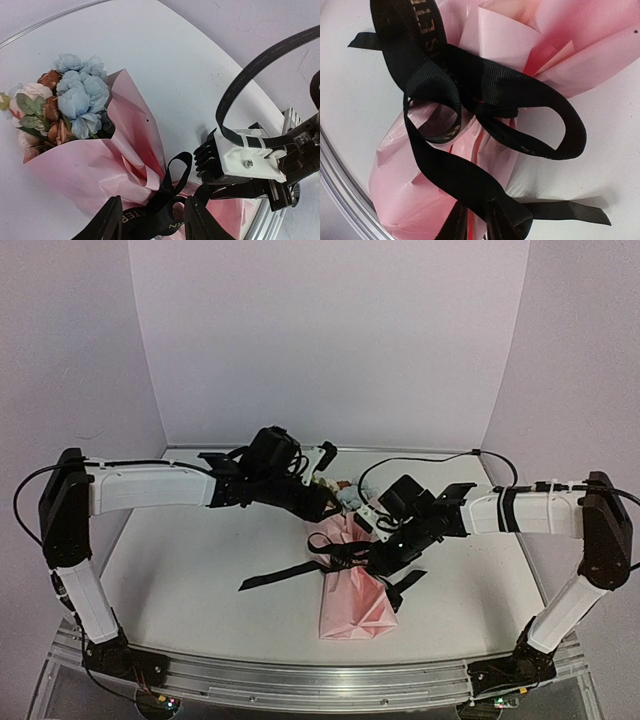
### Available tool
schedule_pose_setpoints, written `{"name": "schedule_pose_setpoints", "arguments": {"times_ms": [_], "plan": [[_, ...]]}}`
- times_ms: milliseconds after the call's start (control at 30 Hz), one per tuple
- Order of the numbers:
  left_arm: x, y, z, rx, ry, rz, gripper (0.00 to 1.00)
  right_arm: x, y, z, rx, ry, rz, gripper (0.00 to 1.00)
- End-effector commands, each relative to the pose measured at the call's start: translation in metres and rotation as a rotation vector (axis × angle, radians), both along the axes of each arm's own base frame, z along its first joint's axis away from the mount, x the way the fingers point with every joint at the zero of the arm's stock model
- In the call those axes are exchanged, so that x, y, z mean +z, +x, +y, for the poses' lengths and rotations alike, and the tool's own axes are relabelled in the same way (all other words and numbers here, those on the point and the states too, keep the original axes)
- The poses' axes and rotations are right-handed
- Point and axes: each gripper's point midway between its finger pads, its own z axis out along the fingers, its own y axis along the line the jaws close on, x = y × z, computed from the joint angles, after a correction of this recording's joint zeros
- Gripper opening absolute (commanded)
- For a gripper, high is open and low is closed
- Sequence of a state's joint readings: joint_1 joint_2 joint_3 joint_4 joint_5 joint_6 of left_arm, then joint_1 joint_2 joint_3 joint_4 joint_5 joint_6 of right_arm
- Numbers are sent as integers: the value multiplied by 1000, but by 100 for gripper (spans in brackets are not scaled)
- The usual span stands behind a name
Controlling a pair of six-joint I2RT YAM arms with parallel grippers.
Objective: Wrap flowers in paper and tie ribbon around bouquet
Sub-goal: Cross the ribbon over the folded bouquet.
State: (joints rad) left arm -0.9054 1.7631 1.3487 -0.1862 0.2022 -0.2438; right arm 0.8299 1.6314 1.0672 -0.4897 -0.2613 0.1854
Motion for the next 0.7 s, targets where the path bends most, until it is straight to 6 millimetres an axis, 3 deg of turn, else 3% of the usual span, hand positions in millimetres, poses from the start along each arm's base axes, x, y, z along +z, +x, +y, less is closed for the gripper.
{"name": "schedule_pose_setpoints", "arguments": {"times_ms": [0, 367, 667], "plan": [[-18, -4, -16, -149, 83, 20, 43, 11, 10, -1, -57, 6, -39, 7], [-45, -7, -38, -236, 68, 74, 40, 29, 13, -7, -117, 34, -74, 1], [-60, 1, -49, -283, 128, 53, 40, 31, 12, -5, -123, 32, -51, 9]]}}
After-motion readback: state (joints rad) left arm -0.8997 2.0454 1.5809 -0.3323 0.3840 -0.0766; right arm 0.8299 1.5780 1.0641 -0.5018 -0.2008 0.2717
